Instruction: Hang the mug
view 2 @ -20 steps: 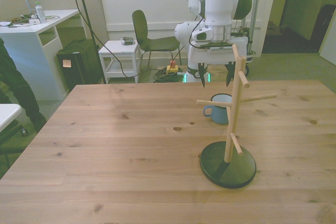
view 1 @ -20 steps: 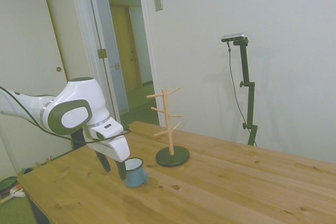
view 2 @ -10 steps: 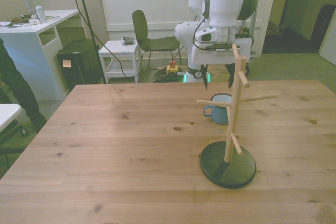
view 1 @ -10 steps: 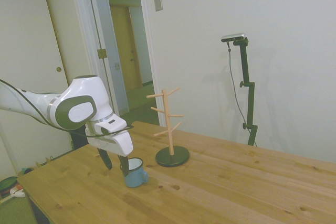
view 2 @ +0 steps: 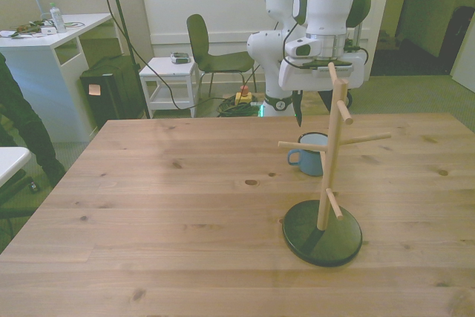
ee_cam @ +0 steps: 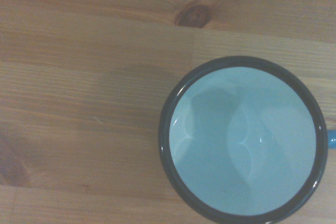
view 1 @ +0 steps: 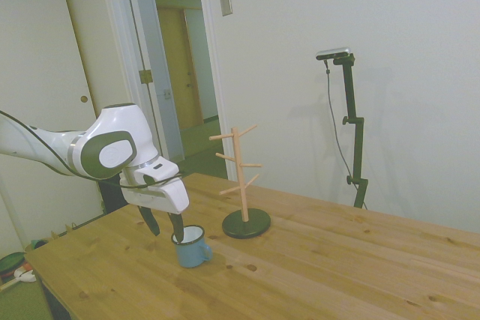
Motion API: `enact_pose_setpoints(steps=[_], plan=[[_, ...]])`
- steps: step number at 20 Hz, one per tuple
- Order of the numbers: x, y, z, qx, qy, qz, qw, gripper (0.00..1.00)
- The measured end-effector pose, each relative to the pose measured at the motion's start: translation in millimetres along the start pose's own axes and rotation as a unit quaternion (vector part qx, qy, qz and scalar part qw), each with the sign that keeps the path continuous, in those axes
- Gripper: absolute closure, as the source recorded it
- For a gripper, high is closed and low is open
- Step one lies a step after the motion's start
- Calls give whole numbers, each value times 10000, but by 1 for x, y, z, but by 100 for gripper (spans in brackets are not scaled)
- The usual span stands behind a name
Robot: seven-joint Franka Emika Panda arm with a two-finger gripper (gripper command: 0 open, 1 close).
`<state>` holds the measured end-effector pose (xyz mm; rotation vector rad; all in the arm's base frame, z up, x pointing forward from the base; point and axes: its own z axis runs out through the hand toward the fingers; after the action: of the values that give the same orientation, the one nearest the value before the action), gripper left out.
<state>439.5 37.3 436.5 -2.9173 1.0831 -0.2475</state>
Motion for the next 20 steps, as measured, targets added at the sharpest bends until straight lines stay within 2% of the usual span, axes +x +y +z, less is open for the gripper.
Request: enact_pose_setpoints(steps=[5, 11, 20], plan=[[-3, -12, 7, -84, 72, -105, 9999, 0], [-6, -45, 3, -78, 156, -165, 9997, 0], [-6, -75, 17, -161, 56, -222, 9996, 0]])
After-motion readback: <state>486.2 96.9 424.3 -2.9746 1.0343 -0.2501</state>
